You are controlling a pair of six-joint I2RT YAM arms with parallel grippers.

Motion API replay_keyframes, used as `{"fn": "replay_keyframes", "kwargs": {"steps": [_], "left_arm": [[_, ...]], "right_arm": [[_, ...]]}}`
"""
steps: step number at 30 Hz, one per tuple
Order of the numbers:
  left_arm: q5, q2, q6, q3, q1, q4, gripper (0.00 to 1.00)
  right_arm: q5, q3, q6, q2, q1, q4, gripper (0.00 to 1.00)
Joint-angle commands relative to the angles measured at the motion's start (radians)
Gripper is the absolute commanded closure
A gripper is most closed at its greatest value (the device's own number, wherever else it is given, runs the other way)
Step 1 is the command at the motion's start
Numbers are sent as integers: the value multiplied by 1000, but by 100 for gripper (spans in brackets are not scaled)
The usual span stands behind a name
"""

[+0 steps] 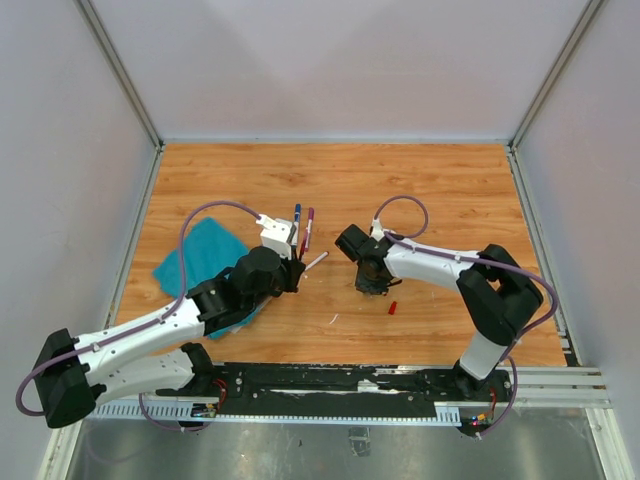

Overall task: Insert the pens into the pen caps
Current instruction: Insert the pen cap onto the pen.

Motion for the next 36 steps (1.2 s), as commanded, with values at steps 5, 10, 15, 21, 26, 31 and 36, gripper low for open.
{"fn": "replay_keyframes", "kwargs": {"steps": [5, 10, 15, 21, 26, 31, 36], "left_arm": [[-37, -34, 2, -7, -6, 5, 99], [-49, -44, 2, -7, -6, -3, 100], [-87, -84, -2, -10, -6, -16, 99], [-127, -149, -13, -28, -6, -16, 100], [-123, -170, -19, -37, -6, -11, 99], [-99, -178, -25, -45, -6, 4, 100], [-73, -182, -25, -54, -6, 30, 100]], "right_arm": [[-43, -65, -223, -51, 17, 113, 99], [-209, -100, -488, -94, 19, 210, 99], [-327, -219, -647, -218, 20, 358, 99], [-492, -333, -797, -395, 19, 499, 99], [-601, -428, -880, -542, 19, 626, 99], [-699, -521, -919, -730, 19, 767, 99], [-792, -589, -967, -882, 20, 907, 99]]}}
